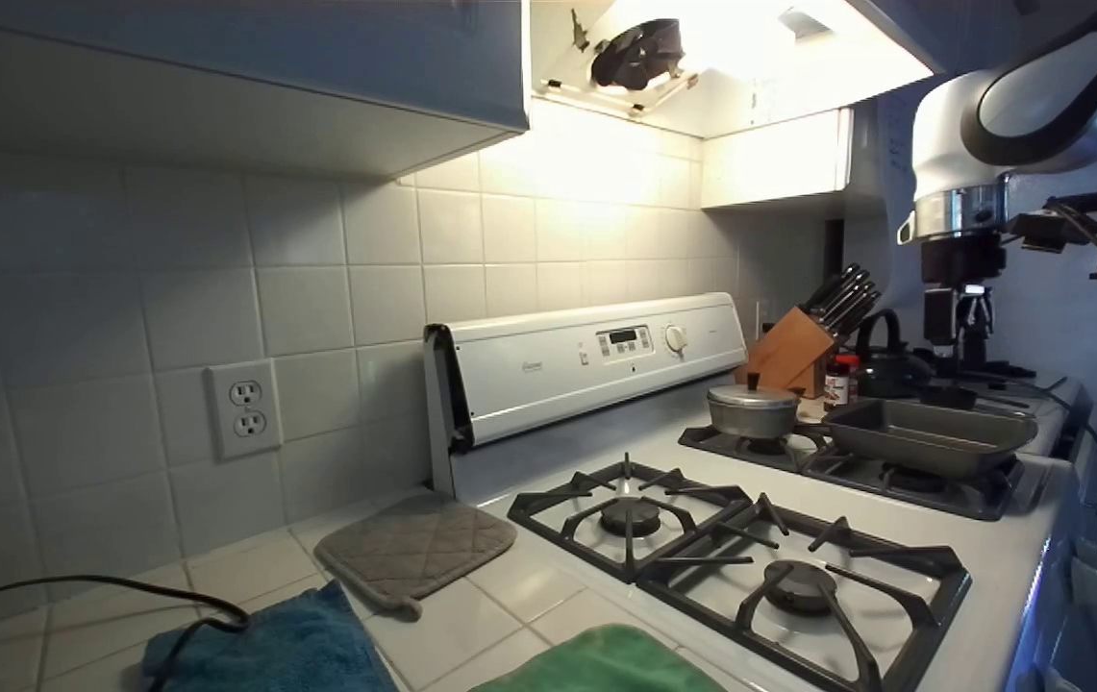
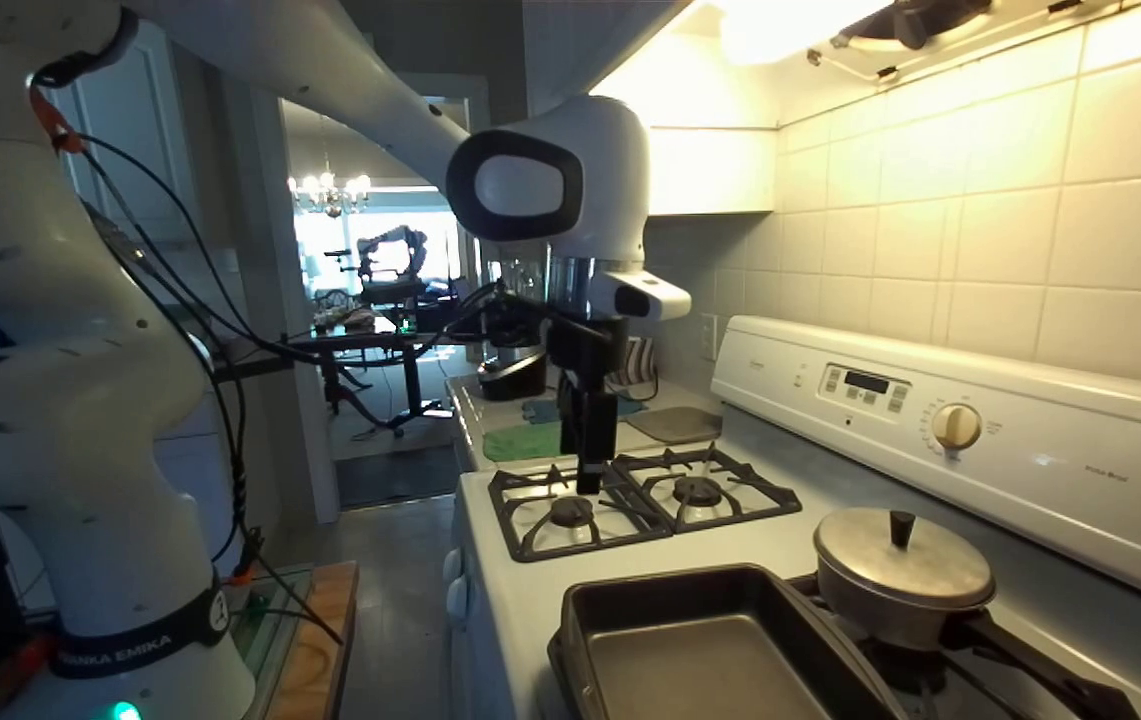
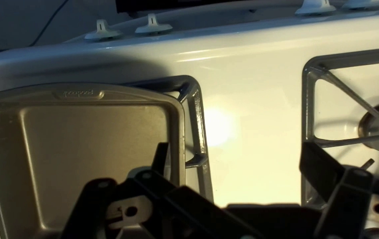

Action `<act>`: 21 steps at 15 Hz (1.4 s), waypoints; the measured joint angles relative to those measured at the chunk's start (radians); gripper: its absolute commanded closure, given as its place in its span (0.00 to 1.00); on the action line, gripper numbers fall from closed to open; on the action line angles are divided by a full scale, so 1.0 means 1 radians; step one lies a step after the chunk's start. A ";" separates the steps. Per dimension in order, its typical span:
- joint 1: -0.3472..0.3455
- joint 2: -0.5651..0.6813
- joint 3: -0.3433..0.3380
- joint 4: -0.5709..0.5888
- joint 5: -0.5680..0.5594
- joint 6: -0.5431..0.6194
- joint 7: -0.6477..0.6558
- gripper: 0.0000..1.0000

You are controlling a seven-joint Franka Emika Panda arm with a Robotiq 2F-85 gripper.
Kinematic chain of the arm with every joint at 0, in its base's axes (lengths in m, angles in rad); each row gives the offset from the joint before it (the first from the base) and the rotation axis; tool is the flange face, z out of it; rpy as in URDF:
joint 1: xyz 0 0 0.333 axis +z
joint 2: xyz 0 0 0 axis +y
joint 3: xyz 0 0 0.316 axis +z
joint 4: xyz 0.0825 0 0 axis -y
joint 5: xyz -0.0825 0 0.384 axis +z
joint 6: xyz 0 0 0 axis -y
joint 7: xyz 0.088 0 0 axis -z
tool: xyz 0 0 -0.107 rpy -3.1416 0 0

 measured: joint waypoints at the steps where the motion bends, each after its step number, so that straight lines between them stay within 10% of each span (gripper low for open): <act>1: -0.004 0.016 -0.003 0.006 -0.005 0.008 0.003 0.00; 21: -0.009 0.128 -0.053 0.027 -0.010 0.126 -0.103 0.00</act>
